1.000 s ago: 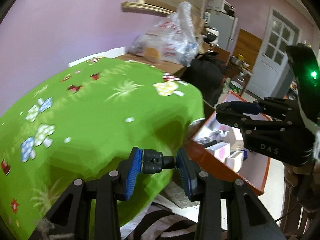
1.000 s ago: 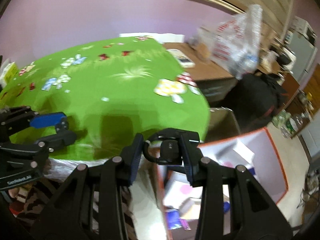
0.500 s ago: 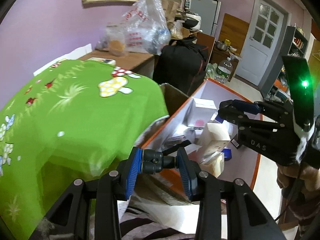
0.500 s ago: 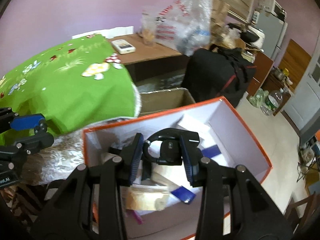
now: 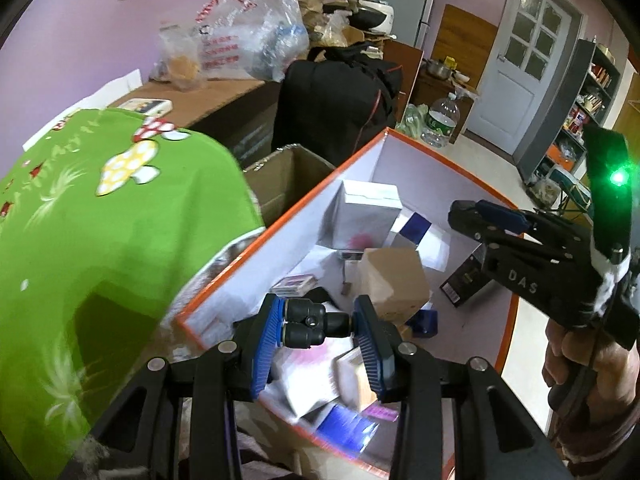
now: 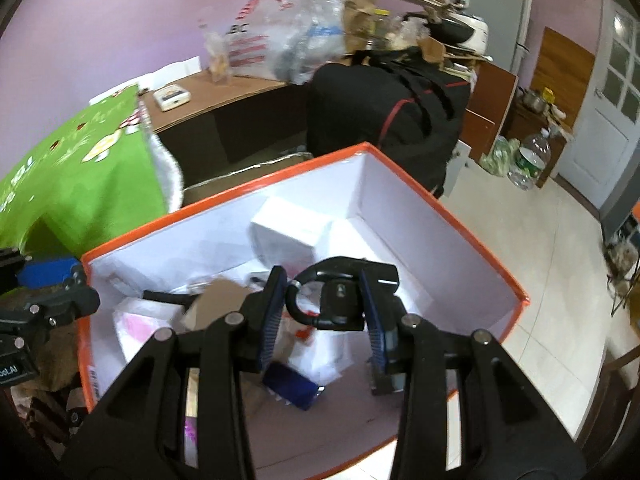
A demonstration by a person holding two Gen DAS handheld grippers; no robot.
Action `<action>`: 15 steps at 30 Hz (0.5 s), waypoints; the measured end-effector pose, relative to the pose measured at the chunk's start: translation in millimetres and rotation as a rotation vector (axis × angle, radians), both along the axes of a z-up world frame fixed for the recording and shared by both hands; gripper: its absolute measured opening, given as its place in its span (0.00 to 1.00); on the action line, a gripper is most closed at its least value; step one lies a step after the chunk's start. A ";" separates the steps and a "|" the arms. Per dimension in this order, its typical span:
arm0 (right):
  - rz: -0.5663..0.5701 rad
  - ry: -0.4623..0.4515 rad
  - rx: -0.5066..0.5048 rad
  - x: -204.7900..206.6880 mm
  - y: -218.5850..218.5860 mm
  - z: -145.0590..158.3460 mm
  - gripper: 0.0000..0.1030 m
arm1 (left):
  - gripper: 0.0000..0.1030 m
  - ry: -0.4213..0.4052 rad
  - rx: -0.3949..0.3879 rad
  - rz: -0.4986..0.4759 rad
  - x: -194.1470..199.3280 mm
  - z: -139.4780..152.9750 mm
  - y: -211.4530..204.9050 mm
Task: Organize objects
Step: 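Carry both black items over the orange-rimmed box and lower them inside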
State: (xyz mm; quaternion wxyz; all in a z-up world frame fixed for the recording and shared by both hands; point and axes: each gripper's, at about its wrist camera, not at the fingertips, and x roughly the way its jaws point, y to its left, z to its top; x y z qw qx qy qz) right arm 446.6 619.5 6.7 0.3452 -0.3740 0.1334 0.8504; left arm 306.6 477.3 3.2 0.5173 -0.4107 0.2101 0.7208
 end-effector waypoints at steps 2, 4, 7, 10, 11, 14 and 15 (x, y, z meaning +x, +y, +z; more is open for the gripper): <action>-0.024 0.019 -0.001 7.3 10.0 1.9 0.41 | 0.38 -0.003 -0.009 -0.010 4.5 -3.1 11.1; -0.046 0.026 0.006 11.6 19.0 2.9 0.41 | 0.38 -0.006 -0.014 -0.017 8.3 -4.9 22.5; -0.074 0.028 0.005 11.7 36.9 3.1 0.41 | 0.38 -0.015 -0.006 -0.030 14.0 -4.9 42.4; -0.088 0.027 0.003 10.4 51.3 2.0 0.40 | 0.38 -0.012 -0.008 -0.042 16.9 -8.2 63.3; -0.091 0.029 0.001 10.3 54.0 1.5 0.40 | 0.38 -0.019 -0.010 -0.041 15.4 -10.4 72.2; -0.098 0.016 -0.006 9.2 58.2 -3.1 0.40 | 0.38 -0.031 -0.016 -0.029 9.4 -14.6 95.7; -0.100 0.011 -0.007 8.1 59.1 -4.4 0.40 | 0.38 -0.040 -0.019 -0.022 6.7 -16.3 102.7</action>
